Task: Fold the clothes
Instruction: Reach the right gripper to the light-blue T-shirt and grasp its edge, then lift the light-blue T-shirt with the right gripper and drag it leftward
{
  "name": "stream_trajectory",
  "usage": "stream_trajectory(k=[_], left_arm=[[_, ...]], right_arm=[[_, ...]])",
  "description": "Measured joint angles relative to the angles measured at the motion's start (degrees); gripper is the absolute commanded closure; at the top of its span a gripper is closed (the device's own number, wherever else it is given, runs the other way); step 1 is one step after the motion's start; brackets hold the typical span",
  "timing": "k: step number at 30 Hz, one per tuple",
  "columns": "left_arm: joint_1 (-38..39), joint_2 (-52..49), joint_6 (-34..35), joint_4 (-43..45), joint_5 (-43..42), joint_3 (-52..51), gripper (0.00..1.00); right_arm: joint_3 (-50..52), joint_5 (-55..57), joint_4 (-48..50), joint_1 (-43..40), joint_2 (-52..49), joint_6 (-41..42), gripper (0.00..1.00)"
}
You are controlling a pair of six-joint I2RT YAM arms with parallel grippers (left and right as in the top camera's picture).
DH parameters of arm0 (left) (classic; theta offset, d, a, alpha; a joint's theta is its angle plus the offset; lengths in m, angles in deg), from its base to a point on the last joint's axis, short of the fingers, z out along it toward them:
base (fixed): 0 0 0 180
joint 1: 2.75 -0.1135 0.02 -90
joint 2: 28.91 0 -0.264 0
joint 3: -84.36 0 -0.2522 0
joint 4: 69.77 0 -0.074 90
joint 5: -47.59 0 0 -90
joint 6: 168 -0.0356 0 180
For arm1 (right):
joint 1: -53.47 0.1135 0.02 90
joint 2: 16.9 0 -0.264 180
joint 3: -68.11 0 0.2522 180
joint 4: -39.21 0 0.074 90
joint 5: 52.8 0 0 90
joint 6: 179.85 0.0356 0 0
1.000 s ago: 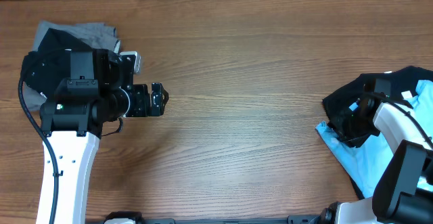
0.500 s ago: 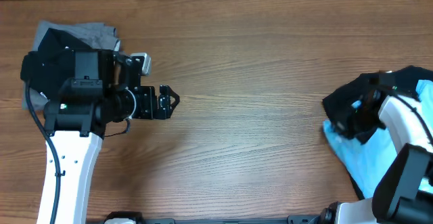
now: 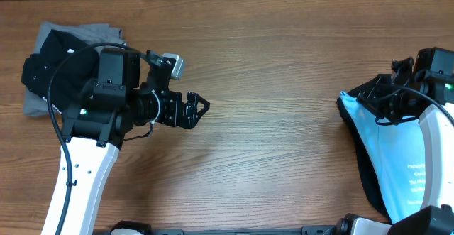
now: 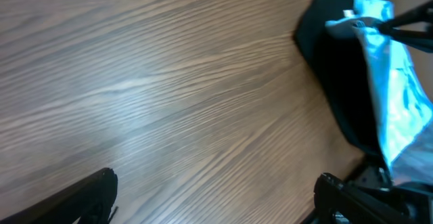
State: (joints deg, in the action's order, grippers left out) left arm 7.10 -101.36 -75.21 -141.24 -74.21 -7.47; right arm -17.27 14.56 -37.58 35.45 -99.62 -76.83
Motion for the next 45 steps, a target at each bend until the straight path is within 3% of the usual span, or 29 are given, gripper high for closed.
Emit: stream_trajectory(k=[8,16,21,27,30,37,45], left_arm=[[5.4,-1.2,0.0,3.6,-2.7,0.0,0.09],[16.6,-9.8,1.8,18.6,-4.9,0.6,0.29],[23.4,-19.2,5.2,24.9,-7.1,0.6,0.17],[22.8,-20.3,6.1,22.4,-7.3,0.7,0.16],[21.6,-20.3,6.1,18.4,-7.3,0.7,0.21],[17.3,-18.5,5.6,13.6,-7.2,0.7,0.20],[10.2,-9.9,2.2,3.3,-2.4,8.9,0.13]], right_arm=[[-5.2,-4.6,-1.3,0.0,0.1,-0.6,0.96],[-7.4,-7.9,-5.6,0.0,0.2,-0.9,0.96],[-7.5,-6.5,-9.7,0.0,0.2,-0.8,0.96],[-10.1,-5.4,-5.0,0.0,0.2,-0.6,0.96],[-16.3,-5.7,-1.8,-0.1,0.2,0.7,0.96],[-28.3,-9.2,7.4,-0.1,0.3,3.9,0.96],[-29.3,-18.7,21.7,2.7,0.4,11.2,0.96]])
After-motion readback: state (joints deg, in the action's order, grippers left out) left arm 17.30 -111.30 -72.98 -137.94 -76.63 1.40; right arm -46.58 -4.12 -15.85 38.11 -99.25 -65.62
